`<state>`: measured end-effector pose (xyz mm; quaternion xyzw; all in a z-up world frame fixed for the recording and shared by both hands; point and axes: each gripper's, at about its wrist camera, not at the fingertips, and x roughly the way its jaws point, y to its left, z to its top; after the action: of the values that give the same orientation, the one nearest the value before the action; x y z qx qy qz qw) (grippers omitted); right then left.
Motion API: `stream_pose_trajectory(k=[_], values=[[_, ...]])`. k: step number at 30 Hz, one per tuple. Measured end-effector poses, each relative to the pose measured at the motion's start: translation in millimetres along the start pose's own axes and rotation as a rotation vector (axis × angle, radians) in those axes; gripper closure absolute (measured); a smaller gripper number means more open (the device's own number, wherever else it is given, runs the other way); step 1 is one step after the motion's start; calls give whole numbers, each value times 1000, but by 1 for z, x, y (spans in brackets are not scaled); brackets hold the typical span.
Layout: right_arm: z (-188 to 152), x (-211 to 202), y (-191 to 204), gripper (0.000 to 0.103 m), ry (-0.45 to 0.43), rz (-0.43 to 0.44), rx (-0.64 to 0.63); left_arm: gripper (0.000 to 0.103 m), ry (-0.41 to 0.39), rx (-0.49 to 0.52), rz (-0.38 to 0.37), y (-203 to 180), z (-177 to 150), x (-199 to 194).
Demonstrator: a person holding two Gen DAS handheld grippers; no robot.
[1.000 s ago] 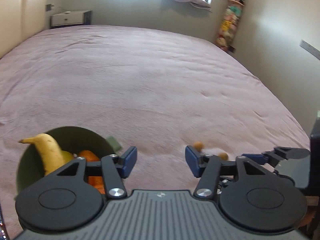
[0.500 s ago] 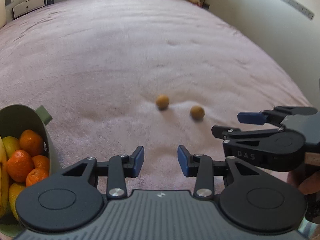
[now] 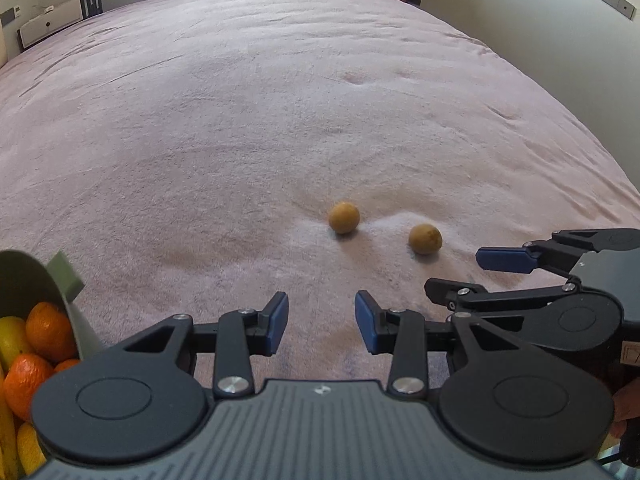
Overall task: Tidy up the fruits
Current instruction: 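Withdraw both open tools from the colander toward the two small brown fruits, then close the left tool on one small brown fruit while the right tool closes on the other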
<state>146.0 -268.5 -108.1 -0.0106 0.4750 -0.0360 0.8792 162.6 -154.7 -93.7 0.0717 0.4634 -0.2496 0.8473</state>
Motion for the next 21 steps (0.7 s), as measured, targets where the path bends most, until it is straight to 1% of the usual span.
stream_pose_trajectory(k=[5, 10, 13, 17, 19, 21], values=[[5, 7, -2, 57, -24, 18, 14, 58, -23, 6, -30, 2, 4, 9], [10, 10, -4, 61, -63, 38, 20, 61, -23, -3, -49, 4, 10, 21], [13, 13, -6, 63, -66, 33, 20, 61, -25, -13, -63, 6, 15, 26], [14, 18, -10, 71, -75, 48, 24, 62, -25, -4, -72, 4, 20, 32], [15, 20, -12, 72, -76, 48, 27, 62, -22, -8, -77, 4, 21, 35], [14, 22, -14, 75, -76, 54, 35, 63, -18, -17, -86, 4, 22, 38]])
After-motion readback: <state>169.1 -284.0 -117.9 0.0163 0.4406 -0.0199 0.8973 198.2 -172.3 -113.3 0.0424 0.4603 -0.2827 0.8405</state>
